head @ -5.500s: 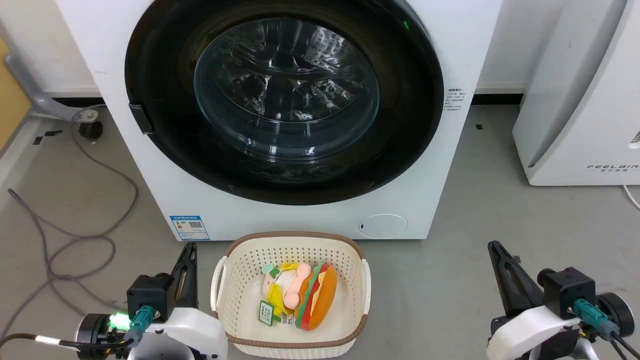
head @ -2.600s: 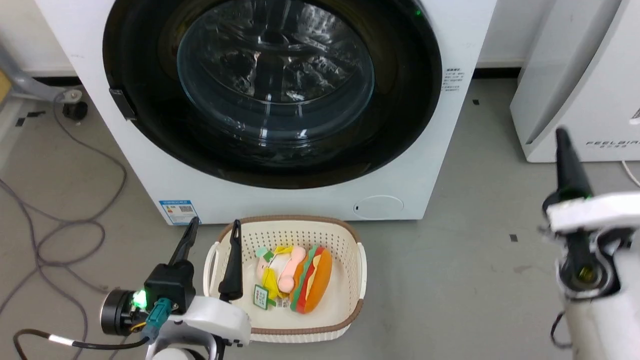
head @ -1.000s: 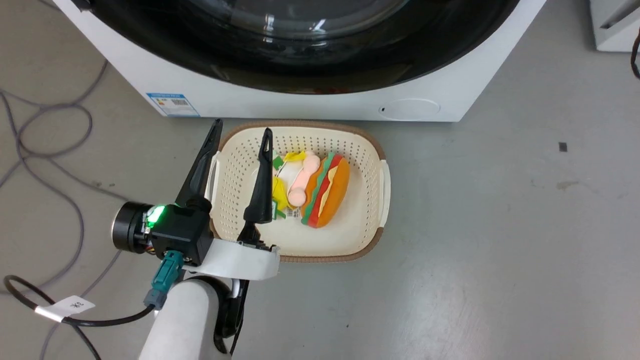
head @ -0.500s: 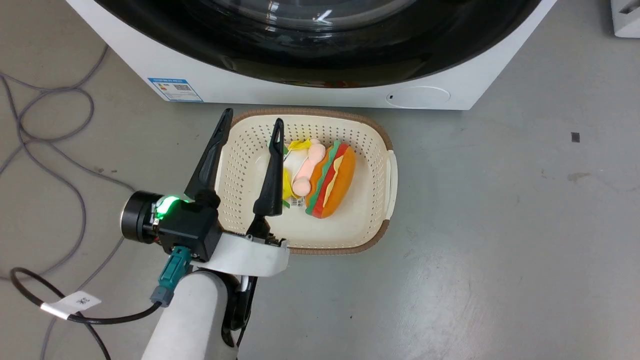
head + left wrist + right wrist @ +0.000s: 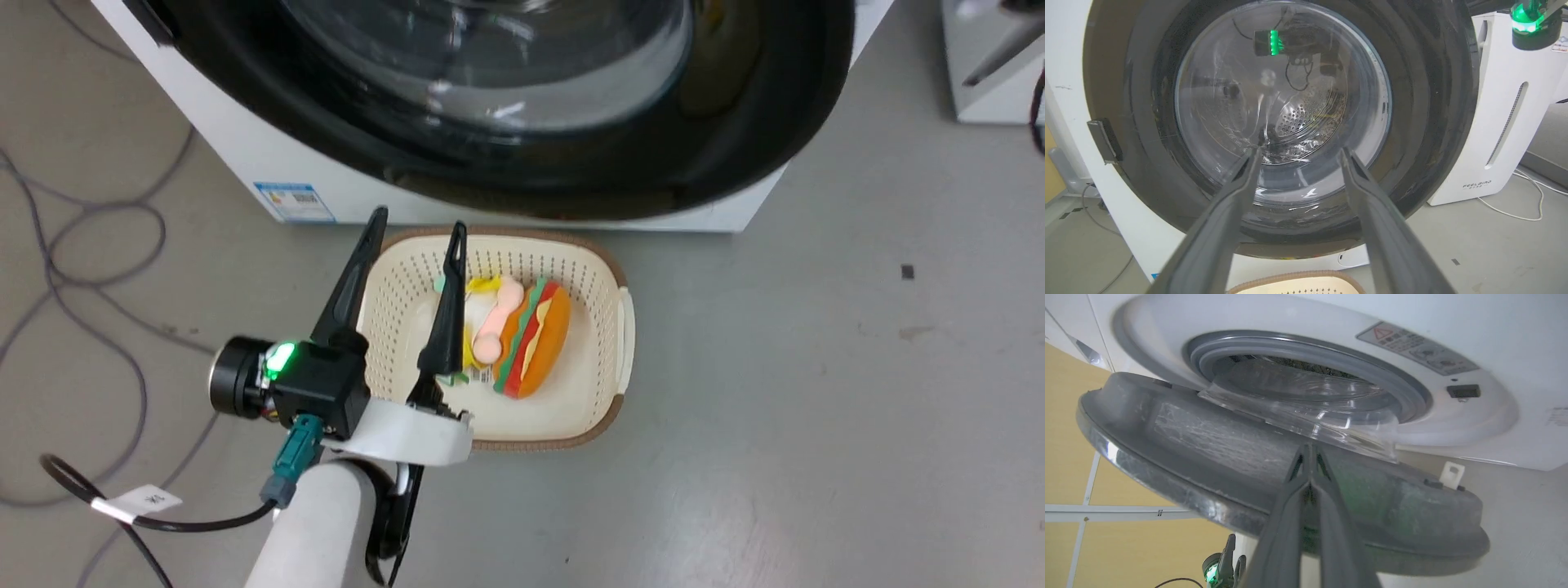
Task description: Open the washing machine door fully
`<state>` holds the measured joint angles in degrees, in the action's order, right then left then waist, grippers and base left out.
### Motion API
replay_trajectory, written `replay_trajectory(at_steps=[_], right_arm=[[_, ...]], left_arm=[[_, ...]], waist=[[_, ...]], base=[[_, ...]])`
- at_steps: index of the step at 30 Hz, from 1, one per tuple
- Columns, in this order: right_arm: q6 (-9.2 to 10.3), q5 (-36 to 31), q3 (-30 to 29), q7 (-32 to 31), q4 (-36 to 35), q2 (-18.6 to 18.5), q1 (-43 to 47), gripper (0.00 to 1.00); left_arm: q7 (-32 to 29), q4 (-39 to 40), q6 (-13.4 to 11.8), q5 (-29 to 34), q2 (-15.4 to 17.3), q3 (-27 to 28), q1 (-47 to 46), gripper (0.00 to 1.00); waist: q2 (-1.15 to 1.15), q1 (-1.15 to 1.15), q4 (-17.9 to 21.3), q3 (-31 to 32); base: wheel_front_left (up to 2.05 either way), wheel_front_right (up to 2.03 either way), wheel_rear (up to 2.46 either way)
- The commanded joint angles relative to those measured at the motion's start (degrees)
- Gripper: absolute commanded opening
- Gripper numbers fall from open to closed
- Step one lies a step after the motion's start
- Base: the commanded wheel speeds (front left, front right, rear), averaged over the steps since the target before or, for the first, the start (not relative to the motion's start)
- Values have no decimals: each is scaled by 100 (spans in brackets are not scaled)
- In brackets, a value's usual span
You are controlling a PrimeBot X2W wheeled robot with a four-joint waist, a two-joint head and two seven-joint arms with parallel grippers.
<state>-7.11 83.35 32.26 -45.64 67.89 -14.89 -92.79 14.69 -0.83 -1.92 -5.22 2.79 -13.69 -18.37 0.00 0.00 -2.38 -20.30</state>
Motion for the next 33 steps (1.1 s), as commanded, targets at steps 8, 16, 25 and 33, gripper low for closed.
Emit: replay_trajectory(at_steps=[8,16,25,33], right_arm=[[-37,192,16,-364,-521,-88,1122,0],[-37,384,41,-810,-1148,-125,1938,0],[-37,590,134,-1240,-2077,-120,2909,0],[-37,845,193,-1411,-2940,-18,3735,0]], left_arm=[[30,-181,-6,36,9,88,448,100],[30,-329,4,94,9,216,863,100],[30,-455,56,164,9,308,1219,100],[30,-562,108,214,9,326,1468,100]], waist=[[0,0,79,645],[0,0,210,1181],[0,0,283,1610],[0,0,145,1920]], base=[[0,0,0],[0,0,0],[0,0,0],[0,0,0]])
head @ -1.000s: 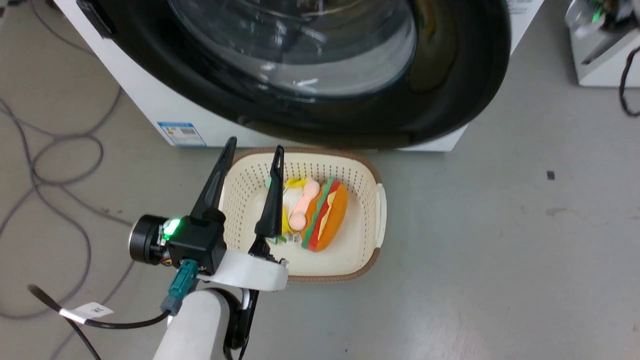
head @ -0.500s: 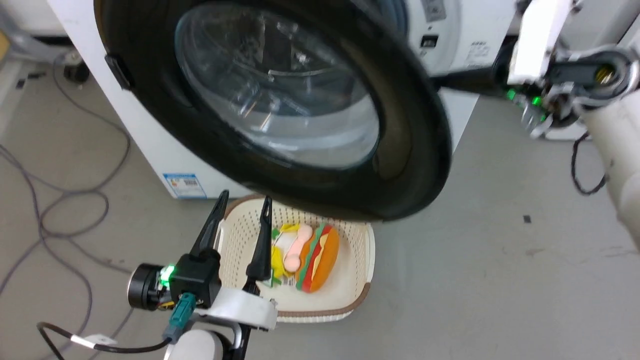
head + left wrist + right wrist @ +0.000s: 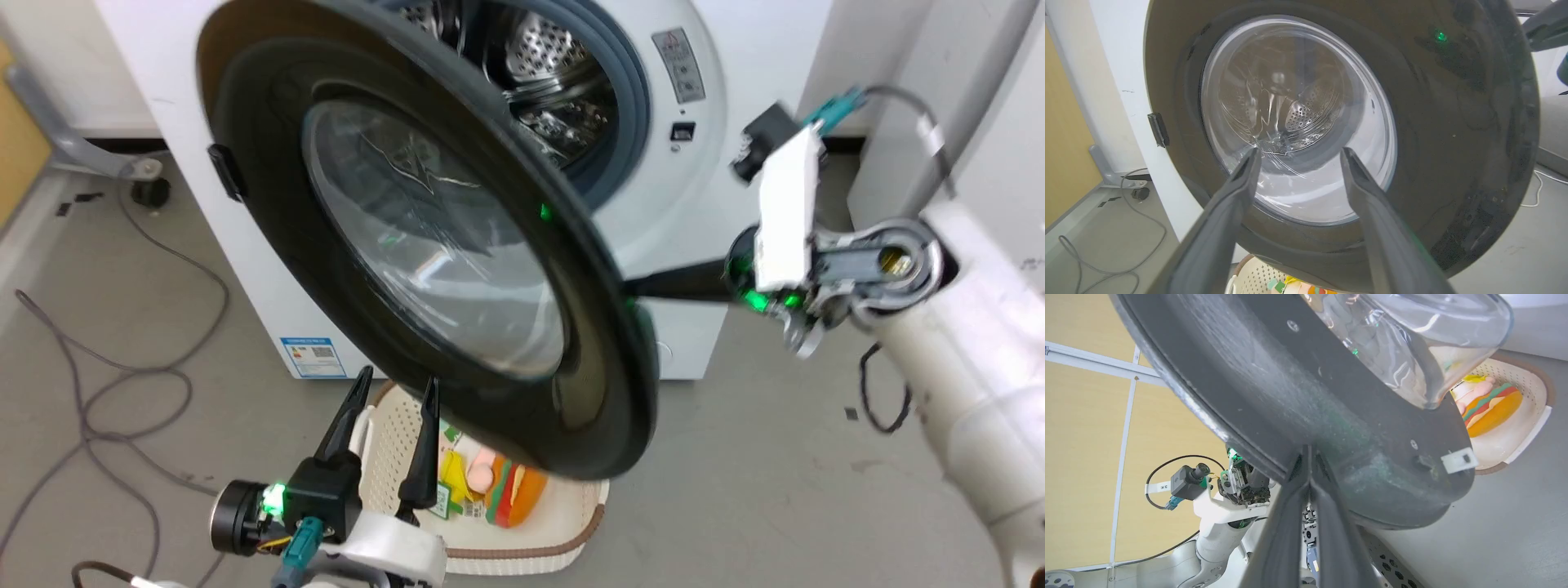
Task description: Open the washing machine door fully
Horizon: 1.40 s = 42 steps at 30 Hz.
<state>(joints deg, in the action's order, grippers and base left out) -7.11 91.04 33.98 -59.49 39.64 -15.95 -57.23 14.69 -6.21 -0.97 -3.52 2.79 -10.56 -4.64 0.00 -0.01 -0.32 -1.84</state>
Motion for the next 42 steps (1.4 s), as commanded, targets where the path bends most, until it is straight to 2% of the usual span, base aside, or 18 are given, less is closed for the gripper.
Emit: replay_trajectory(at_steps=[1,15,18,19,20,21,22,23,29,35,39,42], right_arm=[[-37,107,35,-34,-214,114,264,0],[-37,443,288,117,-1329,448,1116,0],[-37,532,151,472,-1517,457,1310,0],[-37,485,38,776,-1591,442,1381,0],[-37,430,-53,1057,-1664,427,1473,24],[-37,414,-162,1329,-1725,424,1595,87],[-37,377,-316,1687,-1786,420,1717,100],[-37,377,-316,1687,-1786,420,1717,100],[-37,56,-1144,3603,-2148,275,2677,100],[-37,-321,-1797,5160,-2560,150,3951,100],[-37,-938,-2064,6166,-2604,120,4785,100],[-37,-1728,-2205,6847,-2468,100,5243,100]], left_arm=[[30,-36,22,55,9,12,126,100],[30,-160,63,132,41,82,405,100],[30,-182,60,133,39,91,420,100],[30,-189,59,131,39,94,423,100],[30,-197,60,126,38,95,425,100],[30,-207,60,119,37,98,428,100],[30,-221,61,112,37,104,431,100],[30,-221,61,112,37,104,431,100],[30,-357,81,76,32,105,433,100],[30,-538,103,38,32,161,457,100],[30,-639,115,24,39,219,465,100],[30,-668,94,5,43,294,485,100]], waist=[[0,1,-86,108],[0,1,-266,243],[0,1,-242,249],[0,1,-231,252],[0,1,-223,256],[0,1,-207,260],[0,1,-189,266],[0,1,-189,266],[0,1,-144,323],[0,1,-92,371],[0,1,-76,400],[0,1,-24,407]], base=[[0,0,0],[0,0,0],[0,0,0],[0,0,0],[0,0,0],[0,0,0],[0,0,0],[0,0,0],[0,0,0],[0,0,0],[0,0,0],[0,0,0]])
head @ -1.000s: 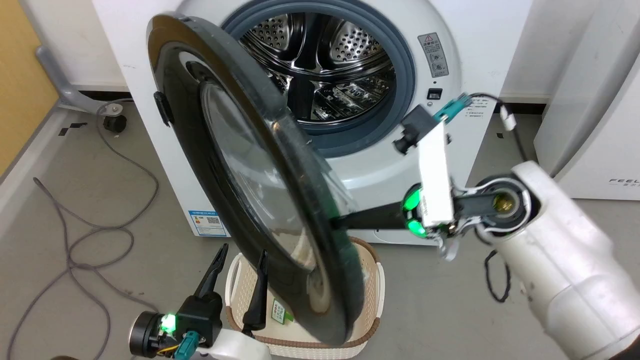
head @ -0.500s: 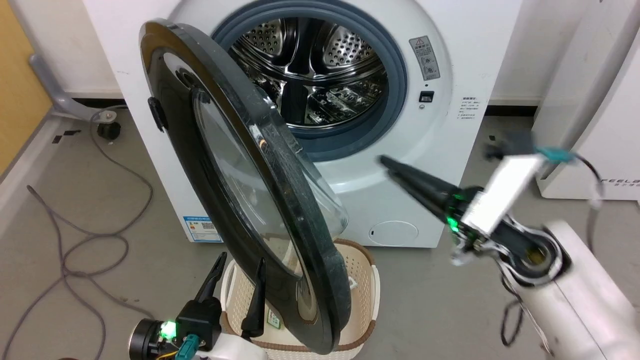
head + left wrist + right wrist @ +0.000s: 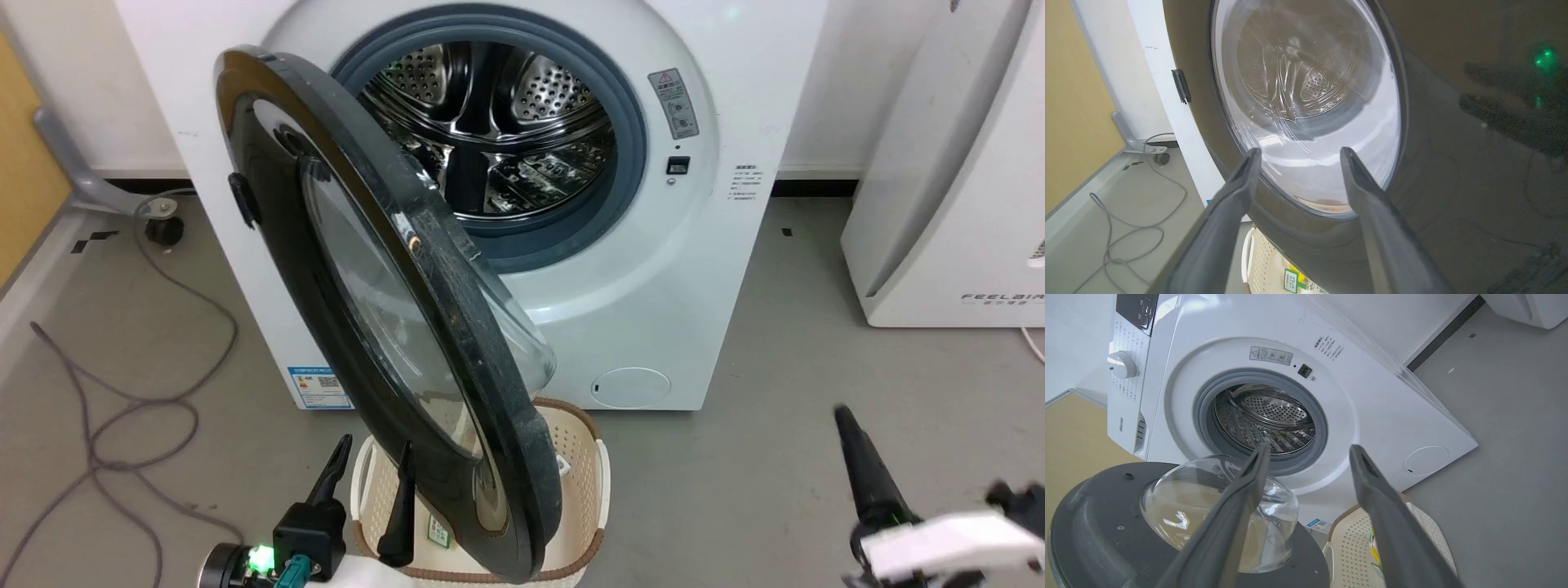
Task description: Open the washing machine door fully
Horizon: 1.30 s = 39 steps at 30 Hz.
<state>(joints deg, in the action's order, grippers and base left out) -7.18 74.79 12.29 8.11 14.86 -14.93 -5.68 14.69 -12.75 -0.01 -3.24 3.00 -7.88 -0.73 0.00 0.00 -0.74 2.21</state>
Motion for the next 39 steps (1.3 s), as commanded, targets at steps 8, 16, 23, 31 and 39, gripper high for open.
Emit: replay_trajectory(at_steps=[8,16,23,31,39], right_arm=[[-31,-2881,-1289,650,-66,318,772,100],[-31,-5798,-2182,323,-1691,1042,1140,100],[-31,-6871,-1740,-310,-2473,1176,1458,100],[-31,-7040,-1408,-354,-2069,1201,1597,100],[-31,-6957,-1365,-170,-1709,1203,1440,100]], left_arm=[[30,-73,18,-18,17,80,91,100],[30,-84,0,-45,10,132,82,100],[30,-114,7,-34,6,146,60,100],[30,-155,30,-30,3,188,18,100],[30,-178,56,-34,0,204,22,100]], waist=[[0,0,71,32],[0,0,90,28],[0,0,103,24],[0,0,100,-2],[0,0,79,-11]], base=[[0,0,0],[0,0,0],[0,0,0],[0,0,0],[0,0,0]])
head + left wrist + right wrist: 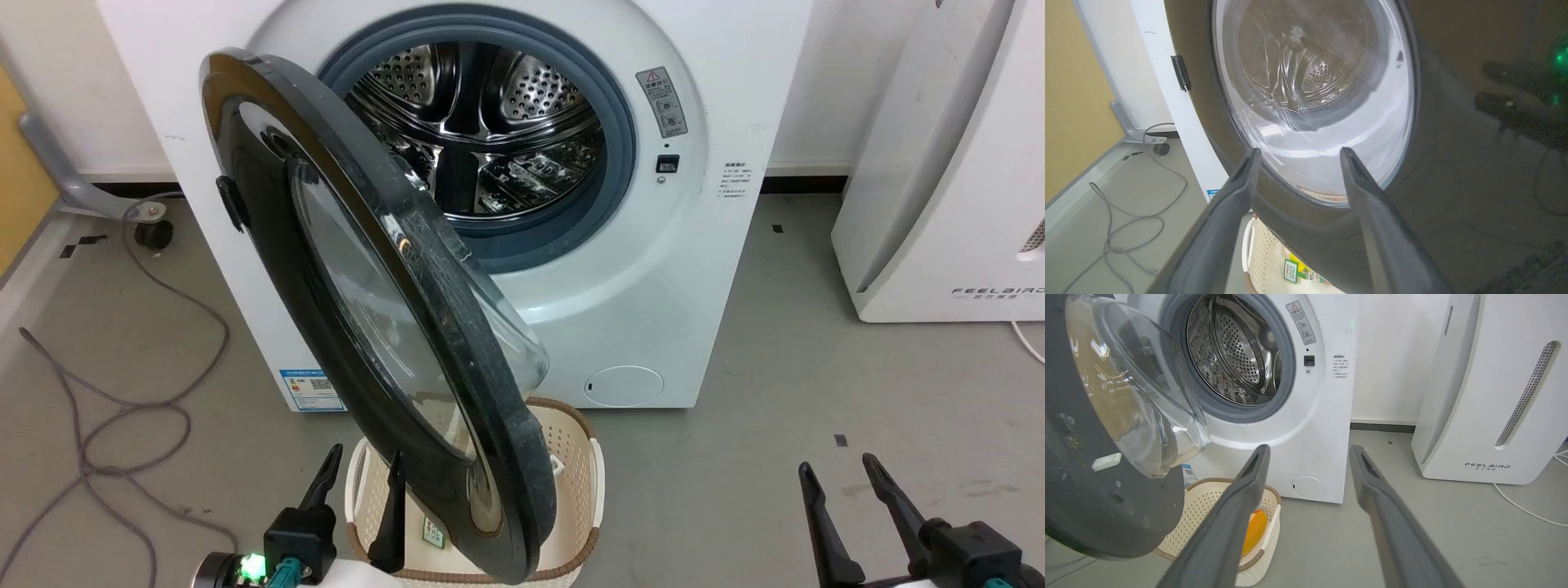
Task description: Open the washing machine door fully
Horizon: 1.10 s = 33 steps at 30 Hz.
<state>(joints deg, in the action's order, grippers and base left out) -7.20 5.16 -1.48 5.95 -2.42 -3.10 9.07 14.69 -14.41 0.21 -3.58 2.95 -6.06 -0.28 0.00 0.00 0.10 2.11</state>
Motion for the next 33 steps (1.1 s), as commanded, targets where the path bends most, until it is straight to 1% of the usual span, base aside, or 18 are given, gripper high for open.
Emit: replay_trajectory(at_steps=[1,2,3,4,11,19,27,33], right_arm=[[-29,10,14,56,36,21,-49,100],[-29,27,17,62,48,22,-62,100],[-29,36,19,68,58,22,-69,100],[-29,40,22,69,67,22,-74,100],[-29,80,39,72,75,22,-87,100],[-29,120,26,96,70,22,-76,100],[-29,147,34,105,95,22,-72,100],[-29,156,2,91,109,22,-71,100]], left_arm=[[30,-13,37,-4,5,24,-23,97],[30,-14,42,-11,5,27,-20,36],[30,-14,47,-19,5,30,-17,3],[30,-13,57,-30,4,31,-14,0],[30,65,60,-69,1,58,-27,0],[30,656,9,-197,-3,173,-165,0],[30,1751,21,-81,16,249,-473,0],[30,2760,86,21,59,137,-834,0]], waist=[[0,0,-6,-1],[0,0,-5,1],[0,0,-5,2],[0,0,-5,3],[0,0,3,-2],[0,0,-31,-1],[0,0,-66,24],[0,0,-91,18]], base=[[0,0,0],[0,0,0],[0,0,0],[0,0,0],[0,0,0],[0,0,0],[0,0,0],[0,0,0]])
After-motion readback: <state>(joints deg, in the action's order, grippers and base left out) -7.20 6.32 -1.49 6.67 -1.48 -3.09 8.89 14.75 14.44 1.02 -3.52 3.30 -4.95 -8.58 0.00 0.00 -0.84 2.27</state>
